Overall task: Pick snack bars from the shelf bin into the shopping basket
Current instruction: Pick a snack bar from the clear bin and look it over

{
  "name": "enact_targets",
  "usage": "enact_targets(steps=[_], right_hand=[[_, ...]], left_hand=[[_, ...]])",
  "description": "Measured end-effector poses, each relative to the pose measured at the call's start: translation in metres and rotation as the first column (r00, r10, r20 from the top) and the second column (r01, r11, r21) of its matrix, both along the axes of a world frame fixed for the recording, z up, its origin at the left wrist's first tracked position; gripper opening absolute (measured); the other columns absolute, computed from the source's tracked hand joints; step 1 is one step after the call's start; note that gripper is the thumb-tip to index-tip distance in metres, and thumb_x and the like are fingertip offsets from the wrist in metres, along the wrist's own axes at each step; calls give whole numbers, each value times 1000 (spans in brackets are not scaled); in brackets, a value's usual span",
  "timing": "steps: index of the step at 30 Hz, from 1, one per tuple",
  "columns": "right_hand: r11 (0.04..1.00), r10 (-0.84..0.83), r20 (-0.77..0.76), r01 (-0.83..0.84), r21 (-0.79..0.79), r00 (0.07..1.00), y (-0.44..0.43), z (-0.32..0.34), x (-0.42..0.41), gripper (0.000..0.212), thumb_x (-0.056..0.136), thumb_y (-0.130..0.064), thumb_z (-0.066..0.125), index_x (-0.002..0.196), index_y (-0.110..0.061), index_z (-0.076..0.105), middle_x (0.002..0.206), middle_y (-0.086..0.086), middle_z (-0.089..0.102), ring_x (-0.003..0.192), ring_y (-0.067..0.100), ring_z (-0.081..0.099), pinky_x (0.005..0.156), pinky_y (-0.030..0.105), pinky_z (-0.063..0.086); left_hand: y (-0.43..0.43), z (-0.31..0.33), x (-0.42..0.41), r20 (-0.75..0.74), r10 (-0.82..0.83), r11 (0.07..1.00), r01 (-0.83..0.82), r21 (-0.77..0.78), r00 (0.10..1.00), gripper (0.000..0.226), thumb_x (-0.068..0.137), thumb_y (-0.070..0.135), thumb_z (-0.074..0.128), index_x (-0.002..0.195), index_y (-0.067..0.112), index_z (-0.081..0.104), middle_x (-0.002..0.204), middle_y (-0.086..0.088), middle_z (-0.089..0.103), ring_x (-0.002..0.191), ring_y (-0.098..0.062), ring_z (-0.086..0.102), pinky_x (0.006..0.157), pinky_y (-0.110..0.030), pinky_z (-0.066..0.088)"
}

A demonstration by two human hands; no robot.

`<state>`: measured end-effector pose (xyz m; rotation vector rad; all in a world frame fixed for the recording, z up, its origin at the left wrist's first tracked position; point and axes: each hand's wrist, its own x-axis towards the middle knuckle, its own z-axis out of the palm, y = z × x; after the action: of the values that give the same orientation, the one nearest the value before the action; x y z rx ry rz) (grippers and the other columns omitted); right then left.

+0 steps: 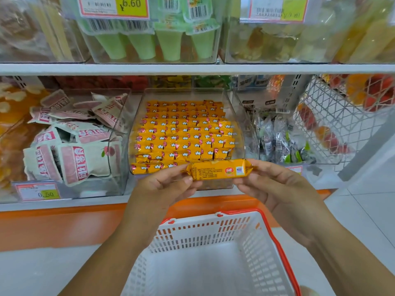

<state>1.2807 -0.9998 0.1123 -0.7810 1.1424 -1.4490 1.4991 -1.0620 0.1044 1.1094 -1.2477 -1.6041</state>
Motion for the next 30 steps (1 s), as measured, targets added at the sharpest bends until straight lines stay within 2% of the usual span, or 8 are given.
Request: enact_targets(steps=[3, 8, 11, 17, 21, 25, 28, 30], right_hand=[[998, -39, -100, 34, -45, 994, 0, -2, 6, 22, 64, -28, 83, 83, -17, 76, 89, 16, 75, 80, 29, 74, 69, 28, 59], [998, -55, -256, 47, -39, 965, 1, -10, 15, 53, 48, -66, 85, 74, -23, 67, 102, 17, 72, 96, 31, 72, 97, 49, 51], [996, -78, -241, 67, -52, 967, 2, -7, 27, 42, 58, -60, 80, 75, -25, 65, 97, 11, 75, 91, 27, 73, 94, 48, 52], [986, -164, -224, 157, -48, 961, 5, -3, 35, 8, 88, -8, 62, 93, -12, 57, 92, 7, 76, 74, 31, 73, 80, 44, 56], [984, -175, -259, 173, -31, 950, 5, -10, 33, 7, 89, -16, 60, 91, -16, 68, 90, 6, 76, 72, 28, 73, 78, 43, 54], [990, -138, -235, 137, -19, 962, 4, -14, 26, 38, 70, -36, 72, 101, -14, 68, 90, 8, 76, 83, 28, 74, 81, 37, 57], [996, -93, -184, 90, -26, 979, 1, -19, 18, 62, 48, -54, 90, 98, -20, 73, 96, 11, 76, 85, 29, 74, 76, 29, 59], [997, -76, -105, 72, -37, 992, -1, -20, 15, 53, 53, -42, 89, 98, -18, 75, 98, 15, 75, 84, 28, 74, 72, 25, 58]], left_hand=[[1, -3, 3, 73, 84, 996, -81, -37, 994, 10, 86, 16, 65, 88, 16, 75, 87, -3, 77, 84, -19, 75, 83, -32, 57], [7, -2, 3, 59, 85, 995, -82, -55, 995, 17, 94, 18, 58, 79, 8, 61, 92, -4, 76, 92, -17, 74, 90, -36, 53], [13, 1, 1, 53, 110, 992, -106, -72, 992, 16, 97, 15, 53, 87, 4, 56, 89, -1, 76, 86, -17, 75, 84, -36, 56], [15, 4, 1, 6, 208, 975, -206, -86, 978, 9, 93, 13, 61, 102, 15, 60, 88, 2, 76, 70, -20, 73, 66, -33, 60], [17, 6, -3, 18, 203, 976, -201, -87, 979, 12, 88, 24, 62, 89, 28, 73, 82, 3, 77, 69, -16, 73, 65, -25, 60], [13, 5, -3, 26, 120, 990, -118, -71, 992, 23, 72, 28, 69, 95, 31, 71, 86, 8, 77, 77, -13, 75, 65, -15, 56], [7, 1, -1, 29, 104, 994, -103, -29, 994, 22, 82, 14, 69, 102, 22, 73, 90, 3, 78, 83, -15, 75, 73, -20, 59], [4, 0, 0, -13, 89, 996, -88, 23, 996, 22, 85, 13, 65, 105, 18, 73, 95, -3, 77, 89, -20, 75, 79, -27, 60]])
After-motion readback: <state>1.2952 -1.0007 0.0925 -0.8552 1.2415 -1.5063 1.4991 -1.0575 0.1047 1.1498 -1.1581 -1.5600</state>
